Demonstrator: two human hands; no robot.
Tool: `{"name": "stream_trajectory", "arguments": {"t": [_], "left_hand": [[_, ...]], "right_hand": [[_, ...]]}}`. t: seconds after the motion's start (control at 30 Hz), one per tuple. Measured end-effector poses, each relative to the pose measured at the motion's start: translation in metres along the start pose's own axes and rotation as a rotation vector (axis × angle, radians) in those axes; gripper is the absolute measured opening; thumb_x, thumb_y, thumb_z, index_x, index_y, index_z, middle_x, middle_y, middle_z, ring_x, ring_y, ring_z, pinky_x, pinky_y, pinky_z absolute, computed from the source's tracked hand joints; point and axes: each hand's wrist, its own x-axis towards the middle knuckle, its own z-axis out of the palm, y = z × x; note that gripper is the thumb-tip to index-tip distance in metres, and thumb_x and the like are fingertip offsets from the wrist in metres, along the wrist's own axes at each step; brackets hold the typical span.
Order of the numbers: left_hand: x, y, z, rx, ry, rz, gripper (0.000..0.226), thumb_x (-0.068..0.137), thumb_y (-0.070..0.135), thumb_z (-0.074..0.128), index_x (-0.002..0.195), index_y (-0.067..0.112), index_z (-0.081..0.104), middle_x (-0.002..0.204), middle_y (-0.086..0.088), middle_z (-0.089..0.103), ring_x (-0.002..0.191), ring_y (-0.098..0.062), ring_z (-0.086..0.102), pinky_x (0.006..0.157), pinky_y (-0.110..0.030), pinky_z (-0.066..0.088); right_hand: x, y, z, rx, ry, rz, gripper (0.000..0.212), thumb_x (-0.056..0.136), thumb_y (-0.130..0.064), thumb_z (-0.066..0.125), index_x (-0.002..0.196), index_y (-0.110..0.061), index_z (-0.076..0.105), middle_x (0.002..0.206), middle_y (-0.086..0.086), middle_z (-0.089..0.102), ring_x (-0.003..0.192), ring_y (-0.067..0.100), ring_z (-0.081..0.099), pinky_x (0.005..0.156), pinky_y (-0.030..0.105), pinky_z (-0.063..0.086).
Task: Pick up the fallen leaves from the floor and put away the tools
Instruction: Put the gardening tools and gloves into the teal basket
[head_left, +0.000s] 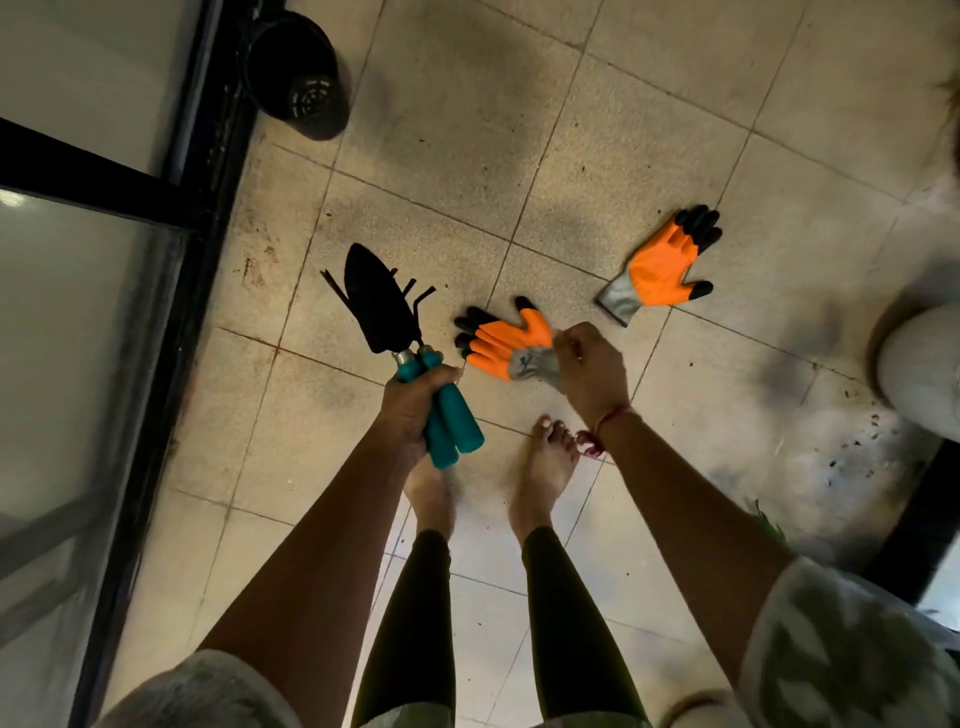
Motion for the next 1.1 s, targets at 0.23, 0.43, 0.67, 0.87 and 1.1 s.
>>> {"name": "stream_trajectory", "arguments": {"t": [0.23, 0.43, 0.67, 0.87, 1.1], "left_hand": [[0.021, -0.008, 0.001, 0.139, 0.083, -0.016, 0.02, 0.082, 0.002, 0.067, 0.086, 0.018, 0.055, 0.077, -0.003, 0.054, 0.072, -0.016, 0.053, 0.071, -0.033, 0.047], [0.049, -0.016, -0.008, 0.218, 0.104, -0.028, 0.018, 0.084, 0.003, 0.065, 0.086, 0.017, 0.053, 0.078, -0.004, 0.052, 0.068, -0.014, 0.054, 0.061, -0.029, 0.048], [0.079, -0.017, -0.001, 0.292, 0.036, 0.001, 0.018, 0.083, 0.0, 0.064, 0.086, 0.017, 0.057, 0.071, -0.004, 0.054, 0.064, -0.015, 0.053, 0.06, -0.027, 0.047], [0.093, -0.019, 0.018, 0.392, -0.017, 0.035, 0.017, 0.081, -0.001, 0.065, 0.083, 0.014, 0.059, 0.068, -0.003, 0.055, 0.065, -0.015, 0.054, 0.064, -0.028, 0.046], [0.09, -0.017, 0.035, 0.441, -0.018, 0.031, 0.021, 0.079, 0.001, 0.069, 0.091, 0.016, 0.06, 0.074, -0.004, 0.057, 0.071, -0.018, 0.055, 0.071, -0.033, 0.045]], "right_hand": [[0.065, 0.062, -0.001, -0.327, -0.088, 0.069, 0.042, 0.086, -0.027, 0.067, 0.122, -0.01, 0.055, 0.128, 0.019, 0.049, 0.12, 0.036, 0.047, 0.098, 0.039, 0.04], [0.081, 0.085, 0.033, -0.425, -0.121, 0.078, 0.074, 0.08, -0.033, 0.072, 0.141, -0.01, 0.035, 0.139, 0.017, 0.037, 0.127, 0.036, 0.037, 0.098, 0.044, 0.038], [0.092, 0.108, 0.083, -0.542, 0.003, 0.012, 0.104, 0.074, -0.047, 0.072, 0.15, -0.012, 0.011, 0.142, 0.014, 0.036, 0.127, 0.032, 0.04, 0.098, 0.044, 0.037], [0.098, 0.128, 0.112, -0.671, 0.064, 0.041, 0.081, 0.084, -0.035, 0.067, 0.146, -0.01, 0.02, 0.134, 0.015, 0.045, 0.117, 0.032, 0.05, 0.094, 0.043, 0.041], [0.1, 0.101, 0.075, -0.059, -0.035, 0.004, 0.03, 0.088, -0.015, 0.049, 0.107, 0.006, 0.058, 0.106, 0.025, 0.056, 0.095, 0.033, 0.054, 0.075, 0.031, 0.035]]}}
